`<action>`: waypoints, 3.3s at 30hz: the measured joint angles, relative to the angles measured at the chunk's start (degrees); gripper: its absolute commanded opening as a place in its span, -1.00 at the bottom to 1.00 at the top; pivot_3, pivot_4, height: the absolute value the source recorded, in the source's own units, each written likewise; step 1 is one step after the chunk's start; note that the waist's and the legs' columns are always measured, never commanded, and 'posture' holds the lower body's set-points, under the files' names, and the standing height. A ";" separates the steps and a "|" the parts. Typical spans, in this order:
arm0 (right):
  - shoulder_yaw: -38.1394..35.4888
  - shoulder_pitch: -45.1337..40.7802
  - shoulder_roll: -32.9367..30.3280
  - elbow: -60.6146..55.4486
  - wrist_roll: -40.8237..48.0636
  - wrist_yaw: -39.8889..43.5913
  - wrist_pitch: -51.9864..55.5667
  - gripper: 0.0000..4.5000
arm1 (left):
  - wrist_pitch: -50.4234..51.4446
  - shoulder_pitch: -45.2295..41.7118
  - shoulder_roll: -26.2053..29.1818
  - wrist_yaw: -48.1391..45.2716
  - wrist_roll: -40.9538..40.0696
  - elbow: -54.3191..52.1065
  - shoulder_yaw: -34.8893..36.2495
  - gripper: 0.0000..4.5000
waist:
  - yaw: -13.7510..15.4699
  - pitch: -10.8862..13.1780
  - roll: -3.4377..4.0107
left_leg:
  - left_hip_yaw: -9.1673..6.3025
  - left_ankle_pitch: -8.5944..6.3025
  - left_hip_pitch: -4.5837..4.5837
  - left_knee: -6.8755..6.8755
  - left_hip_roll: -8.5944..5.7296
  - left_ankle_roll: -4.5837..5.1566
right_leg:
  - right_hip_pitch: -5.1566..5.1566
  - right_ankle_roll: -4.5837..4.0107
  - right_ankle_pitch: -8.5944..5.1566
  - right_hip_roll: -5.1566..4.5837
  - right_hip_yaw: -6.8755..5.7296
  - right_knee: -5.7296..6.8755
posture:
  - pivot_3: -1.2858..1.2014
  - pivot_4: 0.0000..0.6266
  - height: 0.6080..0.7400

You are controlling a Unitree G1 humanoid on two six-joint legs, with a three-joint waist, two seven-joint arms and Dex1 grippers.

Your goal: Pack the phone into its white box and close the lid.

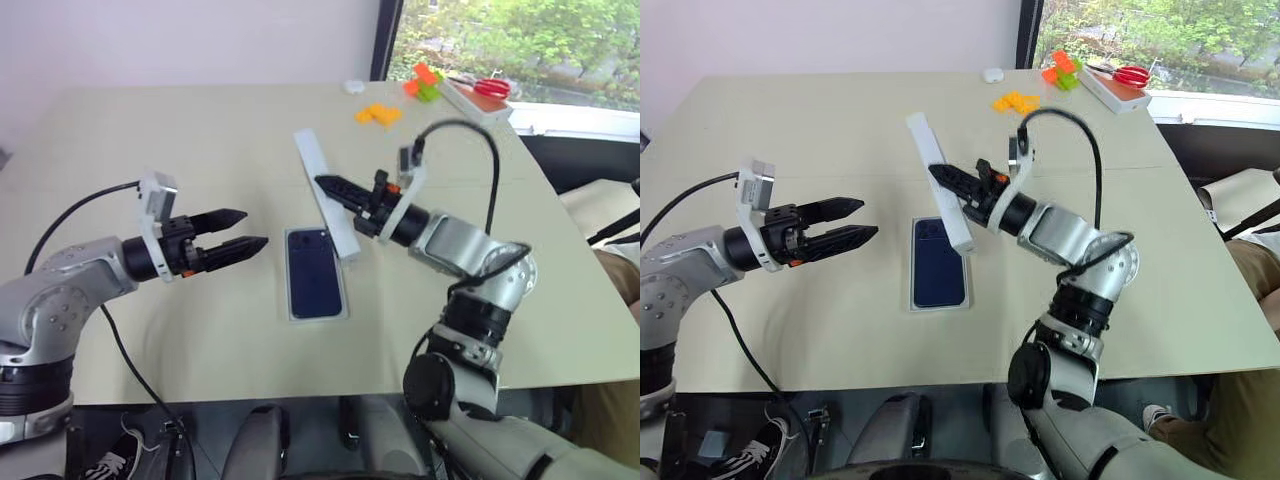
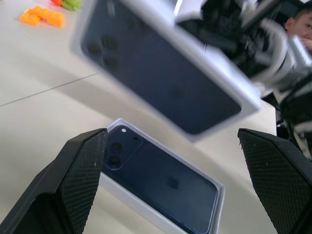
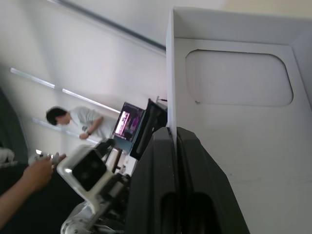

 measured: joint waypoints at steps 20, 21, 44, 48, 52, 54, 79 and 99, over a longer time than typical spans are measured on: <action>25.36 14.90 -2.48 0.22 26.18 -6.98 -19.41 -0.98 | 0.63 -0.48 -0.07 0.10 0.05 -0.07 -0.14 1.00 | -0.13 0.00 0.00 | 0.10 0.00 0.05 0.05 0.09 0.00 | 0.00 0.03 0.01 0.12 0.17 -0.02 | 0.03 -0.52 1.00; 25.93 14.93 -3.20 0.45 25.86 -6.45 -19.66 -0.98 | 0.62 -0.46 -0.12 0.27 0.15 -0.14 -0.14 1.00 | -0.13 0.00 0.00 | 0.11 0.00 0.06 0.06 0.08 0.00 | 0.02 0.03 0.01 0.12 0.17 -0.03 | 0.03 -0.52 1.00; 28.05 14.52 -6.60 3.28 18.28 -0.93 -25.03 -1.00 | -3.56 3.36 -7.62 4.89 9.36 -0.49 -6.16 -0.97 | 0.06 -0.29 0.13 | 0.08 0.01 0.46 0.11 0.12 0.01 | 0.51 0.04 0.00 0.19 0.20 -0.05 | 0.03 -0.52 1.00; 28.03 14.71 -6.97 3.10 16.60 -0.38 -25.58 -1.00 | -5.68 3.91 -9.26 5.90 12.45 -0.50 -8.31 -0.97 | 0.05 -0.35 0.19 | 0.07 -0.01 1.14 0.01 0.14 0.03 | 1.23 0.04 -0.04 0.20 0.20 -0.33 | 0.03 -0.52 1.00; 28.55 14.78 -7.35 2.33 13.91 0.64 -25.89 -1.00 | -6.60 3.91 -11.09 6.60 14.14 -0.50 -9.20 -0.97 | 0.12 -0.47 0.23 | 0.07 -0.01 1.18 0.03 0.13 0.03 | 1.30 0.19 -0.16 0.19 0.20 -0.34 | 0.03 -0.52 1.00; 28.76 14.94 -7.69 1.85 12.92 1.13 -25.96 -1.00 | -6.96 3.86 -12.38 7.20 14.96 -0.47 -9.84 -0.97 | 0.17 -0.60 0.20 | 0.05 -0.01 1.18 0.03 0.13 0.03 | 1.30 0.20 -0.14 0.19 0.19 -0.34 | 0.03 -0.52 1.00; 26.18 17.31 -10.03 5.84 5.43 1.12 -25.60 0.06 | -7.82 2.68 -17.46 9.71 18.93 1.12 -13.13 -1.00 | -0.21 -0.92 0.37 | 0.13 -0.06 0.98 -0.01 0.17 0.12 | 1.05 0.15 -0.07 0.25 0.28 -0.37 | 0.03 -0.52 1.00; 28.13 14.08 -18.87 1.94 -14.99 21.82 -32.57 -0.19 | -4.42 4.13 -14.50 10.83 10.74 -0.89 -2.96 -1.00 | -0.18 -0.78 0.41 | 0.18 -0.23 0.93 -0.06 0.11 0.39 | 1.00 0.32 -0.19 0.19 0.22 -0.48 | 0.03 -0.52 1.00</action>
